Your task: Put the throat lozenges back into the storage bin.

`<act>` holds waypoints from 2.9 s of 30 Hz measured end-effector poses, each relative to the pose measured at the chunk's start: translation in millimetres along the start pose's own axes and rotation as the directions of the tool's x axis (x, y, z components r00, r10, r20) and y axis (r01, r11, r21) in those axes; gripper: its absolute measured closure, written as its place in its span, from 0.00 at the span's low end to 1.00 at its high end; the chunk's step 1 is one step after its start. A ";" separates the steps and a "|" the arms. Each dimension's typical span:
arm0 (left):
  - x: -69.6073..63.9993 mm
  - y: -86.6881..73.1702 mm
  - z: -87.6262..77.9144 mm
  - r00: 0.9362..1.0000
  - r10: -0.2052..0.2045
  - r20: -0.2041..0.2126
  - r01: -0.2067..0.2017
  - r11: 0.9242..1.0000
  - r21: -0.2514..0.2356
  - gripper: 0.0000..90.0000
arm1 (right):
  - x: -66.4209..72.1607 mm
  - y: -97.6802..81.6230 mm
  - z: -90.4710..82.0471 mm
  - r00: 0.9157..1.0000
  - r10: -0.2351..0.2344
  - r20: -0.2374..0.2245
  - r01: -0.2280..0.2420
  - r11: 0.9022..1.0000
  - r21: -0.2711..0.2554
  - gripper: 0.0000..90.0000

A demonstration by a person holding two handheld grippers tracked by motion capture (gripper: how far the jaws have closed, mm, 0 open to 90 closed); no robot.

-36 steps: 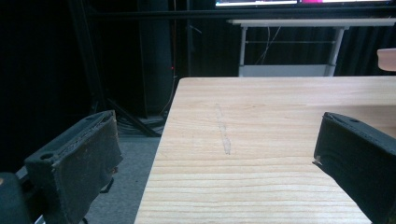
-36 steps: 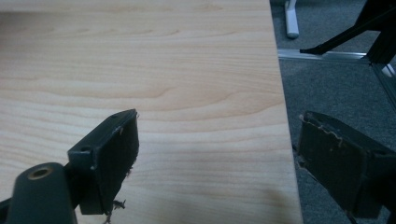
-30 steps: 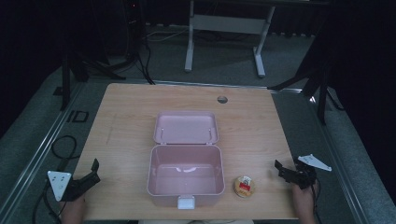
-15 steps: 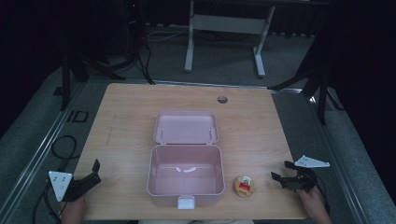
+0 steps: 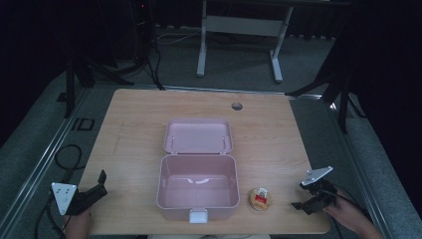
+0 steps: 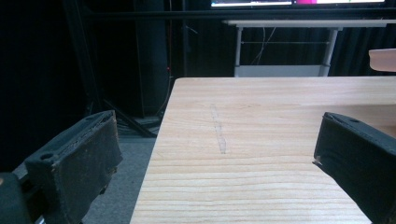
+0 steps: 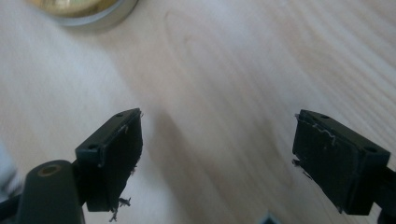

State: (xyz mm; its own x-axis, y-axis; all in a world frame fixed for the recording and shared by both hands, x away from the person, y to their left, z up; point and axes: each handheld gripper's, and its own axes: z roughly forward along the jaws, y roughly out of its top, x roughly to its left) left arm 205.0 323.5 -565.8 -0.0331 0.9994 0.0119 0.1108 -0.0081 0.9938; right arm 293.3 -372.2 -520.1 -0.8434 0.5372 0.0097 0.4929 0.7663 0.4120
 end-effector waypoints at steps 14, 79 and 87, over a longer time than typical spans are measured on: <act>0.1 -0.1 0.0 1.000 -0.001 0.013 0.001 1.000 0.003 0.01 | 18.0 36.4 0.3 0.990 -0.136 -0.036 0.137 0.879 0.457 0.15; 1.5 -0.2 -0.3 0.999 -0.010 0.051 0.010 1.000 0.002 0.01 | 83.7 159.4 11.7 0.901 -0.380 -0.211 0.434 0.787 0.439 0.22; 1.5 -0.2 -0.3 0.999 -0.011 0.050 0.011 1.000 0.002 0.01 | 85.7 175.4 -17.2 0.907 -0.370 -0.200 0.421 0.802 0.425 0.22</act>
State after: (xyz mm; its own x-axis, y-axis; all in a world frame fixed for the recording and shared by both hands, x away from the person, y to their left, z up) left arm 204.6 325.0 -565.9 0.0156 0.9999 -0.0050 0.1122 0.0032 0.9937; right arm 303.8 -197.8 -431.4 -0.9903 0.1334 0.0388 0.1313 0.9899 -0.0529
